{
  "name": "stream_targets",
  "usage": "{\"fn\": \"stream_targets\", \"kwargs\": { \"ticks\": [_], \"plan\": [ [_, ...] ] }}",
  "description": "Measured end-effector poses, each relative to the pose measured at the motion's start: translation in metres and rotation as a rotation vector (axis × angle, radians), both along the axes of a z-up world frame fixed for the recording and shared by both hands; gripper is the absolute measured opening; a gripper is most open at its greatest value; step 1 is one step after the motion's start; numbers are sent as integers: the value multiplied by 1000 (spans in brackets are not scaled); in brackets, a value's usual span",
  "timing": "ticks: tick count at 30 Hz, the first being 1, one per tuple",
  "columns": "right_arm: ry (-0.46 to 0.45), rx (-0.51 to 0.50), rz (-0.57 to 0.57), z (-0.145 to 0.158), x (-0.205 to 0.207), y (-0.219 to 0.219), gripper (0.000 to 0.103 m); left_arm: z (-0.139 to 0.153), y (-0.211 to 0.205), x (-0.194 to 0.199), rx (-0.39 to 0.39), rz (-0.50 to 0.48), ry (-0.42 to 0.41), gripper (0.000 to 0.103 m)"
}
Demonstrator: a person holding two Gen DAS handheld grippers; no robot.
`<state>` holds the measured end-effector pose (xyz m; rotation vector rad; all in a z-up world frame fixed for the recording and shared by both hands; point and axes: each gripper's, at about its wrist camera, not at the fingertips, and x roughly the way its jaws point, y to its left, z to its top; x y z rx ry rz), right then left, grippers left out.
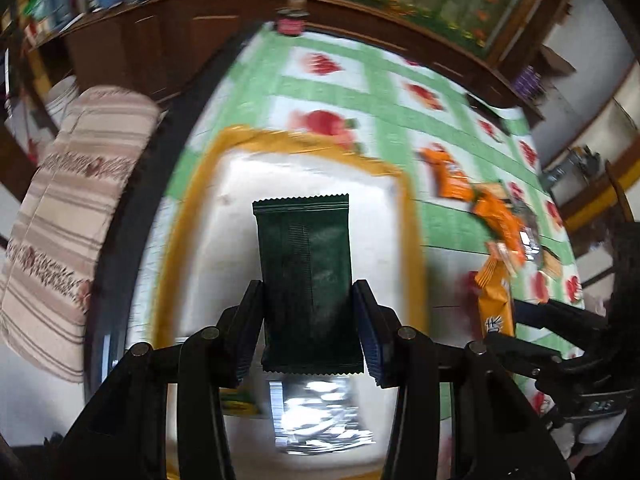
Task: Organize snacks
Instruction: 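Carry both packets into the white tray and open both tools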
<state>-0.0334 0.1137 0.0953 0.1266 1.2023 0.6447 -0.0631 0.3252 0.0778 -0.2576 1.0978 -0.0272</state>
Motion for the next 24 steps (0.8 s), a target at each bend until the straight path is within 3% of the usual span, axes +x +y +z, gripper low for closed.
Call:
{"fn": "stream_targets", "kwargs": {
  "ticks": [8,14,19,24],
  "plan": [
    [6,-64,37,-32,12,81,70,-23,35,2,-52,8,34,43],
    [0,-40,13,-33,11,91,71,-13,50,-3,-162,16,17,47],
    [-24,-27,-47,-17,4,68,71,12,46,-10,-228,1,-27,51],
    [-50,-57,-208,-7,6,-9,71,36,17,-16,-300,-68,-73,54]
  ]
}}
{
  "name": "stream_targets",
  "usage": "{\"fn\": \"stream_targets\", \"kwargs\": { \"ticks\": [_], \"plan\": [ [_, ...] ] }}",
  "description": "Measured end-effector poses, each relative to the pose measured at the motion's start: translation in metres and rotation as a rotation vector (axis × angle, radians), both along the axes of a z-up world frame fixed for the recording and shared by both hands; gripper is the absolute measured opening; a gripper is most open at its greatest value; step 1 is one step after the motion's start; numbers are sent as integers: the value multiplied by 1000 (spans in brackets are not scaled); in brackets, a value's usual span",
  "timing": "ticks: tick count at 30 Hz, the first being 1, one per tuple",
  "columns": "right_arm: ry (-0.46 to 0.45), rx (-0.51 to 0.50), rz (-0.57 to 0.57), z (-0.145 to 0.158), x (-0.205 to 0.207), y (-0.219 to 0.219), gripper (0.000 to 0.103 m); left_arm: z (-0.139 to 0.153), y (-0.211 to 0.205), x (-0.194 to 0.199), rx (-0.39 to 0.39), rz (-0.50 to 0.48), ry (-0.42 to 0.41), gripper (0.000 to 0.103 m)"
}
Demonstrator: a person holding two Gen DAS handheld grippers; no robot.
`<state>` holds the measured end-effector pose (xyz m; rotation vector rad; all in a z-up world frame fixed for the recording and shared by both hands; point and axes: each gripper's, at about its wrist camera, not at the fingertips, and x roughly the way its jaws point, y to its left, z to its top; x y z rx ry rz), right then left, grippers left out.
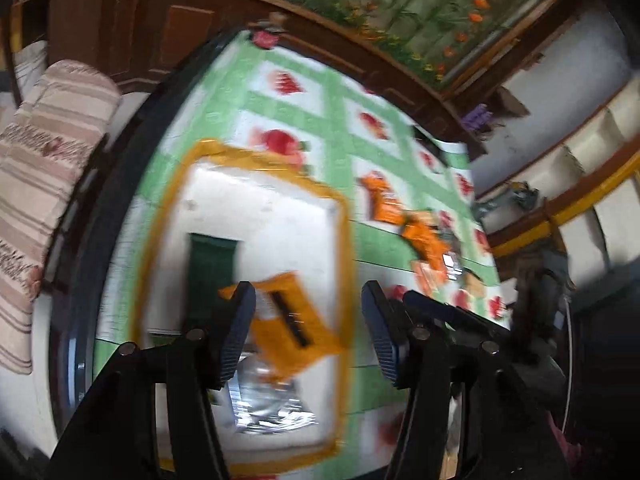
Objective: Organize snacks
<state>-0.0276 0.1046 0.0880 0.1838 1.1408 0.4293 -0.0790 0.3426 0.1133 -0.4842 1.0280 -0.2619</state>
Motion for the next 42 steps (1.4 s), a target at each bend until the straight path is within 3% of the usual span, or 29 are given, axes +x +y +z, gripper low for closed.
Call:
{"fn": "stream_targets", "kwargs": {
  "ticks": [3,6,9,11,16,21,22,23,24,28,32,34,36,38,40,42],
  "plan": [
    [-14,-48,-98,0,7,-51,71,7,-24,-1,-14,-58,-13,55],
    [-21,-106,-270,-1,21,-120,71,10,-48,-4,-12,-104,-18,55],
    [-19,-123,-397,0,38,-167,73,8,-66,-8,-5,-137,-8,55],
    [-29,-94,-422,6,47,-180,73,7,-74,-9,1,-143,2,55],
    [-42,-58,-228,7,80,-150,73,5,-83,-16,3,-115,21,55],
    [-27,-231,-87,-24,112,-106,73,4,-85,-27,10,-84,30,55],
    [-21,-241,-71,-29,115,-102,70,3,-85,-28,10,-79,32,55],
    [1,-244,-53,-37,118,-98,58,2,-85,-30,11,-73,36,55],
    [24,-244,-48,-43,117,-95,54,0,-84,-31,11,-63,41,55],
    [98,-139,-32,-44,99,-88,46,-4,-84,-31,-2,-42,52,55],
    [202,-24,75,-46,66,-82,47,-5,-96,-23,-17,-62,49,55],
    [180,50,51,-32,54,-100,47,-5,-105,-20,-22,-83,46,55],
    [134,119,-26,-15,45,-135,54,-7,-115,-16,-28,-104,49,55],
    [59,86,-144,0,42,-176,70,-11,-127,-12,-33,-127,60,55],
    [18,5,-247,5,43,-209,76,-15,-137,-8,-38,-145,78,55],
    [36,-12,-300,2,49,-227,77,-21,-148,-5,-47,-160,96,55]
  ]
}}
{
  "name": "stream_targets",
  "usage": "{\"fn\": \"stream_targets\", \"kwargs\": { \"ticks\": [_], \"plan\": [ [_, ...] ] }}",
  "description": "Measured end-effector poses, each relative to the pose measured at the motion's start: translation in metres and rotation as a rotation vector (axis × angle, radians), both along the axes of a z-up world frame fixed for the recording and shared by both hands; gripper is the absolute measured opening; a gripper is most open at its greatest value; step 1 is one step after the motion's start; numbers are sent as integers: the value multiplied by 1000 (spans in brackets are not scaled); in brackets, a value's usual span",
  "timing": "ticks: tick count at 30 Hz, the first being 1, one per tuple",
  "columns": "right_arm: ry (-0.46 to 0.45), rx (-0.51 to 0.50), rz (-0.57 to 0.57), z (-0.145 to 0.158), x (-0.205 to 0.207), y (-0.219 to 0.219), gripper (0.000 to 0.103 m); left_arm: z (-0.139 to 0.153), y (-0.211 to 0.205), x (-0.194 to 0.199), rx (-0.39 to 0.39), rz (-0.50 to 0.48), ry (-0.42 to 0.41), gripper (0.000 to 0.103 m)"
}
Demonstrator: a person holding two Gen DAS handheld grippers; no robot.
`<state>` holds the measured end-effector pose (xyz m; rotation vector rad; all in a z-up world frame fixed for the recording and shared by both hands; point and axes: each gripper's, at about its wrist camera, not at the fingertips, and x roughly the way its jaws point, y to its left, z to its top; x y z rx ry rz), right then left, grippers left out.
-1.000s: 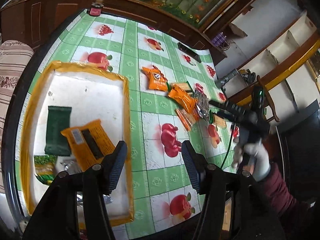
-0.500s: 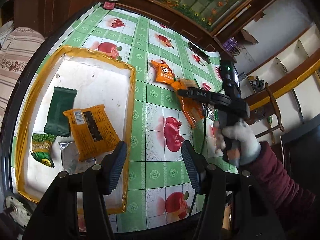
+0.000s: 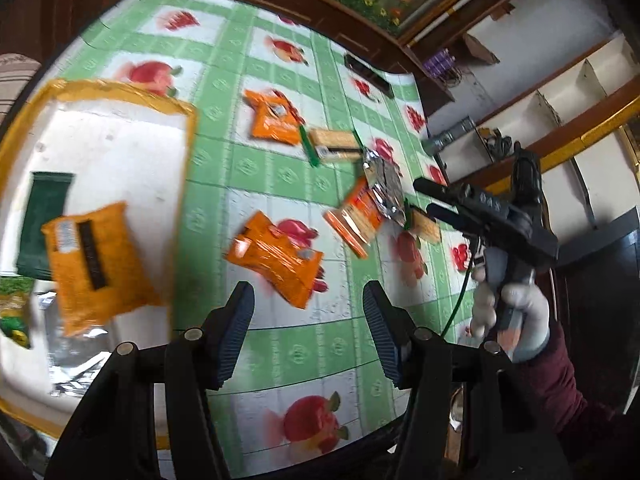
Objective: Organize snacks
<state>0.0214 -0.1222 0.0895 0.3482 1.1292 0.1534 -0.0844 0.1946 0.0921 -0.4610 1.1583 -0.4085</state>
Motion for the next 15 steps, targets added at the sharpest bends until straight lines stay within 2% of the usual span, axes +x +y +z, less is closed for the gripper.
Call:
{"fn": "stream_targets", "kwargs": {
  "ticks": [3,6,10,13,15],
  "plan": [
    [29,-14,-13,-12,18,-9,77,-13,-14,4,-14,-5,43,55],
    [45,-30,-12,-23,37,4,76,-25,-24,8,-21,-3,79,55],
    [75,-101,32,-40,56,18,75,-44,-35,17,1,25,112,55],
    [95,-132,64,-52,65,31,75,-60,-38,27,50,68,152,55],
    [100,-140,74,-56,67,34,74,-65,-41,33,73,80,146,55]
  ]
}}
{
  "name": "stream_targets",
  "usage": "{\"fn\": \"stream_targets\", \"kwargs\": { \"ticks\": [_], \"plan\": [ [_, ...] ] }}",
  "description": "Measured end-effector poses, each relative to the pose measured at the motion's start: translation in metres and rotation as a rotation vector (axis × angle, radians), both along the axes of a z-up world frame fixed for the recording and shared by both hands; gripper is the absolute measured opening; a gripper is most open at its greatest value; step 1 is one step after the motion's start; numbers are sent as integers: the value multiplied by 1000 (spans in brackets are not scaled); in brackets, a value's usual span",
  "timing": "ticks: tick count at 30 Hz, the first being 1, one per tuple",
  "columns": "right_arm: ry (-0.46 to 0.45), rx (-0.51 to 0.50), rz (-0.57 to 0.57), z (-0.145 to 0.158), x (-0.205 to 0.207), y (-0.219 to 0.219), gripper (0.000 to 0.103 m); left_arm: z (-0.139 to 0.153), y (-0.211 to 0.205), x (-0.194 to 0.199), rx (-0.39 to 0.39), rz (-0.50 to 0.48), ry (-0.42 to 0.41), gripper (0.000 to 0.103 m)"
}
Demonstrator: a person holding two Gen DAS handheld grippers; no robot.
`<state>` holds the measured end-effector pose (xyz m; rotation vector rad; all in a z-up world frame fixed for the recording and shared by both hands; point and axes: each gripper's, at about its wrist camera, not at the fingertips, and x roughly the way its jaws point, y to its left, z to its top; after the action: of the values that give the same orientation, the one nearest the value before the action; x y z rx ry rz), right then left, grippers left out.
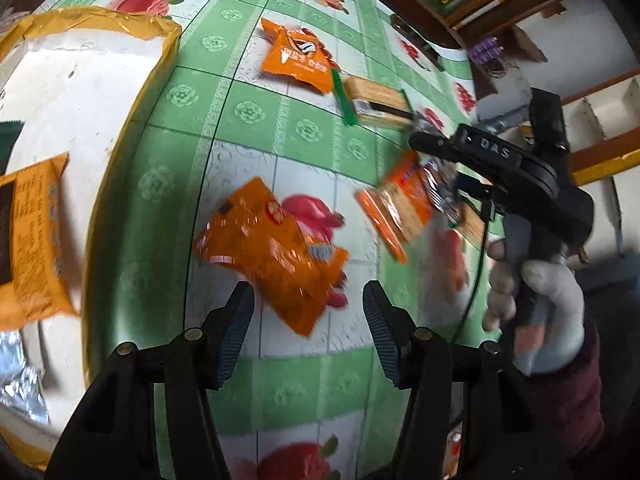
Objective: Organize snacks
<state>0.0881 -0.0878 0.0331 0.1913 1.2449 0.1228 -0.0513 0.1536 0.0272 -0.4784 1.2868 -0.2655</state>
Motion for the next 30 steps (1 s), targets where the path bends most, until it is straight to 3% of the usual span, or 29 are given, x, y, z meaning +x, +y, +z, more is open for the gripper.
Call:
{"fn": "stream_targets", "kwargs": {
  "ticks": [1,4,7,10,14,16,17,20,30],
  "plan": [
    [2,-9,2,-2,0,1,64,-3,-2,3,26,2,-2,55],
    [1,25,8,-3,-4,-4,60,-10,-8,13,64,0,-3,55],
    [-6,38,0,-1,-11,-14,60,-10,-17,21,124,-18,-40,60],
    [-11,71,-24,2,-17,-27,60,-10,-26,32,168,-38,-56,73],
    [-31,110,-53,12,-29,-44,60,-11,-39,39,278,-90,-96,74],
    [-45,128,-63,18,-36,-48,60,-11,-50,37,379,-149,-127,55],
    [-51,136,-67,20,-39,-50,60,-11,-53,35,410,-179,-144,40],
    [-72,159,-78,30,-49,-54,60,-8,-51,29,362,-213,-139,34],
    [-104,215,-60,50,-73,-32,59,23,-16,16,201,-108,-175,34]
  ]
}}
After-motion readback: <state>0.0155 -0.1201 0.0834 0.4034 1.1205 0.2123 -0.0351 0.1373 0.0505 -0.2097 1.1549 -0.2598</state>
